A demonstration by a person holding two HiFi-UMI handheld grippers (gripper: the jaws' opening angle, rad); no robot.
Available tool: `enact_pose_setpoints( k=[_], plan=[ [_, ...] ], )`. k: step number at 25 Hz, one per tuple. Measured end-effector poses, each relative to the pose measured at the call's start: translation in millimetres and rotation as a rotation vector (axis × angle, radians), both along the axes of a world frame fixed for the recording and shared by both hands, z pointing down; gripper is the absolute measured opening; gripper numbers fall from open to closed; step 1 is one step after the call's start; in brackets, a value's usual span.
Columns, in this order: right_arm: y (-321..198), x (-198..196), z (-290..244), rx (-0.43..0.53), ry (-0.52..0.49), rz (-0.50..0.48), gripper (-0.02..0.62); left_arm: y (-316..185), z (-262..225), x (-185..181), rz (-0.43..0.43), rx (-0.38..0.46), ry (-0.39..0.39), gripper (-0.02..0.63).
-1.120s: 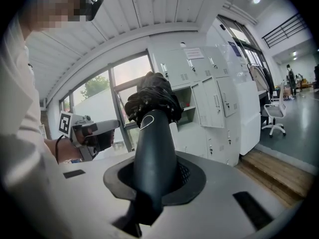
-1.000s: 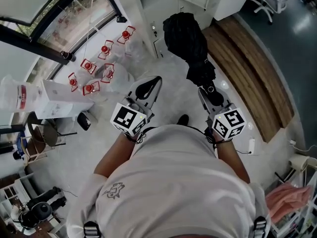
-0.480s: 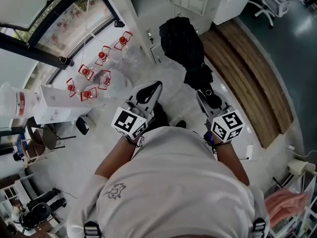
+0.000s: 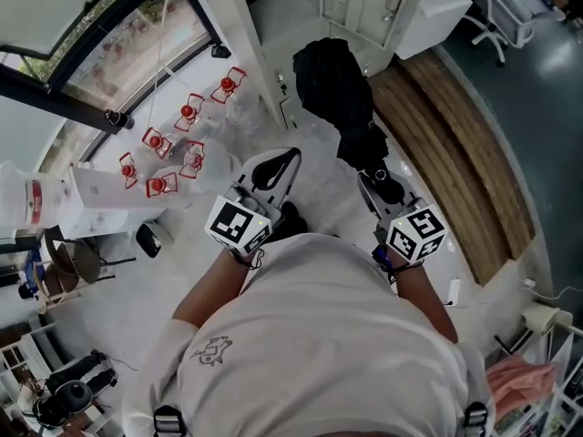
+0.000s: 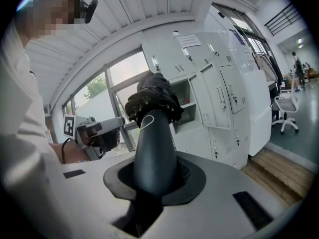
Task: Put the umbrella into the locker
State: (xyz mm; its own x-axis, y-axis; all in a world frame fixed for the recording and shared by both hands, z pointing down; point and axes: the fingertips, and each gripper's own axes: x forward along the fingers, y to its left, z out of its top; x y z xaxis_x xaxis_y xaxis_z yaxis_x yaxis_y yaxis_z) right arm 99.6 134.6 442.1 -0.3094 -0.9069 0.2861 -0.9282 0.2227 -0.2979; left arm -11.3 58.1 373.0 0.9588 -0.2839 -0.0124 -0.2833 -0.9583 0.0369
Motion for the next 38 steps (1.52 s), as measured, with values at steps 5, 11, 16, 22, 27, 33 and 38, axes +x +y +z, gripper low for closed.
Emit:
enact_pose_setpoints(
  k=[5, 11, 16, 22, 27, 33, 38],
  plan=[
    [-58, -9, -7, 0.004, 0.003, 0.006, 0.098, -54, -6, -9, 0.032, 0.012, 0.003, 0.011],
    [-113, -24, -16, 0.020, 0.008, 0.035, 0.098, -115, -20, -26, 0.059, 0.036, 0.007, 0.012],
    [-153, -27, -15, 0.034, -0.007, 0.068, 0.098, -156, -21, -36, 0.081, 0.064, 0.003, 0.011],
    [-176, -24, -19, 0.019, 0.004, 0.071, 0.098, -181, -22, -34, 0.078, 0.051, 0.022, 0.011],
    [-204, -6, -19, 0.004, 0.024, 0.038, 0.100, -206, -25, -25, 0.036, 0.038, 0.033, 0.011],
    [-244, 14, -23, 0.003, 0.025, -0.010, 0.100, -236, -25, -17, -0.032, 0.035, 0.017, 0.011],
    [-267, 39, -14, -0.014, 0.030, -0.064, 0.100, -252, -23, 3, -0.102, 0.047, 0.021, 0.011]
  ],
)
